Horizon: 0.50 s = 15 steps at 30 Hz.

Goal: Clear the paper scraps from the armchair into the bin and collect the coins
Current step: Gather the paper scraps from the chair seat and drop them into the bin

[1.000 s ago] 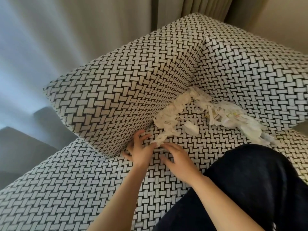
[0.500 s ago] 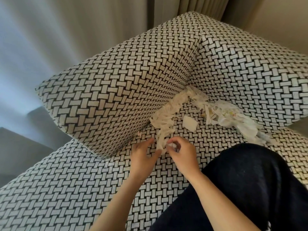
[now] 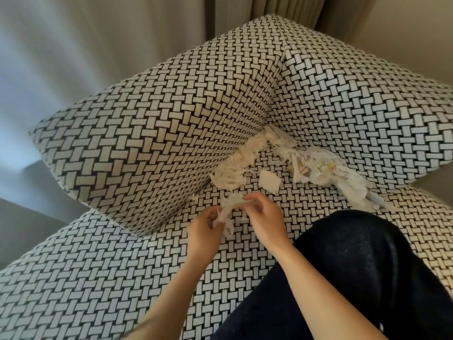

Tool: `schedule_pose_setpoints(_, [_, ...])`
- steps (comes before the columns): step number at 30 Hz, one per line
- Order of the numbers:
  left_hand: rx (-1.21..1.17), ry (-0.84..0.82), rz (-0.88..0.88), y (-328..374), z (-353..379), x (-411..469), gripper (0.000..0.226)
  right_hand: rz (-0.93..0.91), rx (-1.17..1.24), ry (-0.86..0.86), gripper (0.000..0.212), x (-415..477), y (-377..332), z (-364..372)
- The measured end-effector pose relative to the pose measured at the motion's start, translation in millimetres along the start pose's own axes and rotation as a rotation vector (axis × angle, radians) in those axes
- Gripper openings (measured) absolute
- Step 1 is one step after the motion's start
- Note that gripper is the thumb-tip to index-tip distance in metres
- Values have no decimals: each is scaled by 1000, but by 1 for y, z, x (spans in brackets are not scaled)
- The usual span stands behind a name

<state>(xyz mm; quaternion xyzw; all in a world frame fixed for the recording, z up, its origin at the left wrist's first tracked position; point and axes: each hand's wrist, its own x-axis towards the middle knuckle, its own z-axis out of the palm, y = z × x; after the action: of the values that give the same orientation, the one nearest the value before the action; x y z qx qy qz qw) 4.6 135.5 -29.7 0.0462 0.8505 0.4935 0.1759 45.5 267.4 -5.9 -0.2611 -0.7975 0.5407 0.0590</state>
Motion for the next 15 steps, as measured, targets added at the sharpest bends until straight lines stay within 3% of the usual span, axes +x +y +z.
schedule_pose_setpoints(6, [125,50,15,-8,-7,0,44,16,-237,263,21,29,15,-19])
schedule_pose_setpoints(10, [233,-18,32,-3,-9,-1,49,172,-502,66,45,34,20,-20])
schedule_pose_setpoints(15, [374,-101,118,1,-8,-2,46,214,-588,-97,55,36,24,-15])
